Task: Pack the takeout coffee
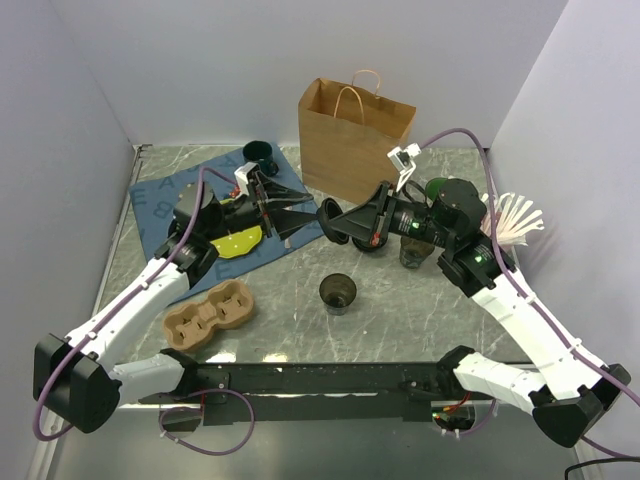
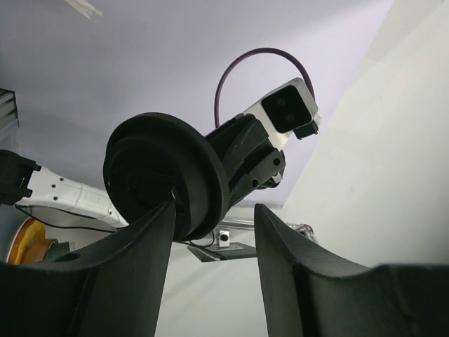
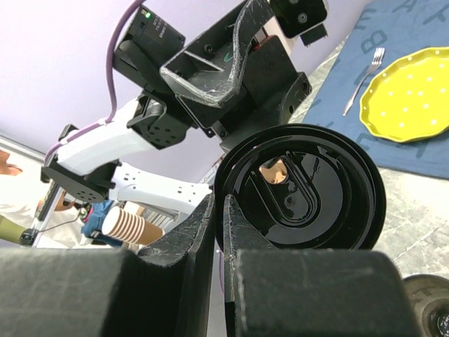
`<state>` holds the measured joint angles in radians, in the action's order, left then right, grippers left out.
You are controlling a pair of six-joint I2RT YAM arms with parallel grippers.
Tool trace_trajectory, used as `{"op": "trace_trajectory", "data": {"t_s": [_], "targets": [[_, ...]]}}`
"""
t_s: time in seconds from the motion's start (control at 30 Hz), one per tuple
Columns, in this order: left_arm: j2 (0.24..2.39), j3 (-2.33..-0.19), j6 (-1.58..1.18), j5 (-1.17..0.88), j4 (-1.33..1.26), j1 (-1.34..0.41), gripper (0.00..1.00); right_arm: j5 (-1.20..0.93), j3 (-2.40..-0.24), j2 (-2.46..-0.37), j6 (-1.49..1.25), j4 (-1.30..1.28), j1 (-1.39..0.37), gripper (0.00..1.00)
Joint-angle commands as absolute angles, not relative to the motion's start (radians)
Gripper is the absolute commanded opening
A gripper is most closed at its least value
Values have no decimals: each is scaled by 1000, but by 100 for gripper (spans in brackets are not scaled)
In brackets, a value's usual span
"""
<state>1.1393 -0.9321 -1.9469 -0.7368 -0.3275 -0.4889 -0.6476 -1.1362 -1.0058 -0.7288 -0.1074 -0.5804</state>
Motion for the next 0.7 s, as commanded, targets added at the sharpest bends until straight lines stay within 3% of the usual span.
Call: {"op": "trace_trajectory", "data": {"t_s": [0.0,0.2,0.67], "targets": [[1132,-948,-2066,-723,-302,-503,51,-652,-1115,-977,-741,-29,-595,12],[1117,-928,-2103,-699,-330,-509,41,-643,-1091,-965,-746,-18,-609,13],[1077,-830,-2198,-663,-409,-541,36,-630,-1074,-959,-746,-8,-633,13]]}}
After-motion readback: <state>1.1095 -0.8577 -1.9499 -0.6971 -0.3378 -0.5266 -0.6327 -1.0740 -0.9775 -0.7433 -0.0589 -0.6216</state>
